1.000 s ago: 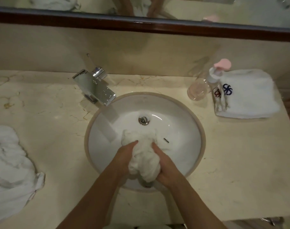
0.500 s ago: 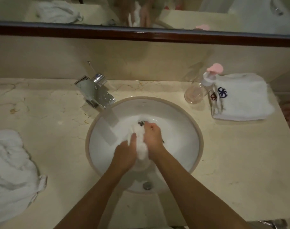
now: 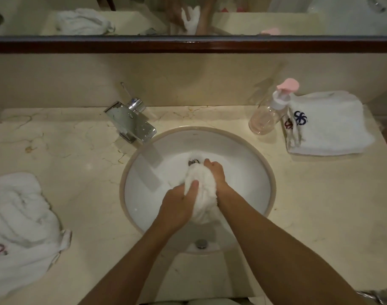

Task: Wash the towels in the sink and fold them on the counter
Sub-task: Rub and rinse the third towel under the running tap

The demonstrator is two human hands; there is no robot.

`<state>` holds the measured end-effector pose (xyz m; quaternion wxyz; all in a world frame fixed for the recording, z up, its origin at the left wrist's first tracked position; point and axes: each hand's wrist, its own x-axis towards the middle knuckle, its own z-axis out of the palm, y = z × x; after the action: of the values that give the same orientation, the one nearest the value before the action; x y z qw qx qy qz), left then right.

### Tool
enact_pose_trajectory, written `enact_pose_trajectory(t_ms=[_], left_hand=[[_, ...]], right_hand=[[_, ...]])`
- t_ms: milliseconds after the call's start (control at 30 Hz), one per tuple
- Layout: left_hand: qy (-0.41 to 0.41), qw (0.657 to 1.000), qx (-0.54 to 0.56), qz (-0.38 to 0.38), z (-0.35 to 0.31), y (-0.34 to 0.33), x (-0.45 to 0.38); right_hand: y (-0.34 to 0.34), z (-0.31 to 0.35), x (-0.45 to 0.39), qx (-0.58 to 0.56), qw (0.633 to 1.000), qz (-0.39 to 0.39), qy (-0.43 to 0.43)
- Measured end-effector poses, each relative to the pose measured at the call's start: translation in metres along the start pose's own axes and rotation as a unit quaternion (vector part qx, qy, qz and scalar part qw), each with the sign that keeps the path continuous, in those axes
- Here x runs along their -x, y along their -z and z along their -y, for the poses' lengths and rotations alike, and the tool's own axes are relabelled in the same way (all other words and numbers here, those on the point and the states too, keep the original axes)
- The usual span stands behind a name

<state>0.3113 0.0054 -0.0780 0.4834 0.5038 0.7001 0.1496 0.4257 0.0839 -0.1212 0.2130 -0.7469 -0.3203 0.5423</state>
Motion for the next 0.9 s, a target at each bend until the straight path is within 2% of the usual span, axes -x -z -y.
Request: enact_pose_trajectory(t_ms=[100, 200, 233, 300, 367, 433, 467, 500, 533, 567, 600, 633, 667, 700, 733, 767, 800, 833, 900], left_hand=[[0.071, 0.991, 0.102, -0.057, 0.005, 0.014, -0.029], [0.101, 0.969, 0.203, -0.094, 0.019, 0.030, -0.034], [0.110, 0.956, 0.258, -0.088, 0.022, 0.038, -0.031], [0.126, 0.903, 0.410, -0.033, 0.029, 0.056, -0.025], [0.166, 0.831, 0.528, 0.049, 0.037, 0.068, -0.021], [0.209, 0.803, 0.551, 0.087, 0.043, 0.064, -0.016], [0.212, 0.800, 0.550, 0.108, 0.047, 0.058, -0.016], [0.218, 0.796, 0.550, 0.126, 0.049, 0.050, -0.014], [0.230, 0.797, 0.541, 0.135, 0.048, 0.040, -0.014], [0.231, 0.818, 0.508, 0.138, 0.047, 0.029, -0.016], [0.214, 0.868, 0.430, 0.124, 0.048, 0.018, -0.018], [0.170, 0.929, 0.318, 0.081, 0.046, 0.009, -0.017], [0.111, 0.976, 0.181, 0.041, 0.042, 0.000, -0.012], [0.039, 0.999, 0.034, -0.006, 0.035, -0.006, -0.003], [-0.043, 0.997, -0.049, -0.029, 0.025, -0.011, 0.009], [-0.074, 0.996, -0.041, -0.018, 0.017, -0.014, 0.019], [-0.072, 0.997, 0.003, 0.005, 0.008, -0.012, 0.030], [-0.059, 0.998, 0.032, -0.008, 0.009, -0.012, 0.029], [-0.003, 0.994, 0.061, -0.093, 0.019, -0.005, 0.001]], right_hand=[[-0.016, -0.018, 0.035, -0.148, 0.982, 0.112, -0.014], [-0.006, -0.041, 0.056, -0.309, 0.946, 0.090, -0.040], [0.005, -0.049, 0.058, -0.397, 0.911, 0.093, -0.064], [0.031, -0.065, 0.056, -0.531, 0.835, 0.088, -0.113], [0.042, -0.079, 0.064, -0.575, 0.803, 0.085, -0.128], [0.044, -0.081, 0.076, -0.551, 0.814, 0.102, -0.155], [0.038, -0.078, 0.081, -0.559, 0.801, 0.111, -0.183], [0.028, -0.075, 0.085, -0.547, 0.808, 0.136, -0.171], [0.020, -0.070, 0.089, -0.497, 0.843, 0.140, -0.152], [0.009, -0.064, 0.093, -0.412, 0.890, 0.148, -0.124], [-0.002, -0.060, 0.091, -0.289, 0.945, 0.137, -0.068], [-0.010, -0.058, 0.091, -0.192, 0.971, 0.142, -0.006], [-0.018, -0.055, 0.090, -0.106, 0.988, 0.103, 0.042], [-0.022, -0.053, 0.084, -0.036, 0.995, 0.049, 0.082], [-0.021, -0.048, 0.076, -0.005, 0.995, 0.004, 0.097], [-0.018, -0.042, 0.067, -0.042, 0.996, -0.028, 0.078], [-0.016, -0.035, 0.060, -0.107, 0.993, -0.025, 0.040], [-0.018, -0.033, 0.054, -0.153, 0.988, -0.008, 0.021], [-0.025, -0.023, 0.069, -0.140, 0.989, 0.031, 0.037]])
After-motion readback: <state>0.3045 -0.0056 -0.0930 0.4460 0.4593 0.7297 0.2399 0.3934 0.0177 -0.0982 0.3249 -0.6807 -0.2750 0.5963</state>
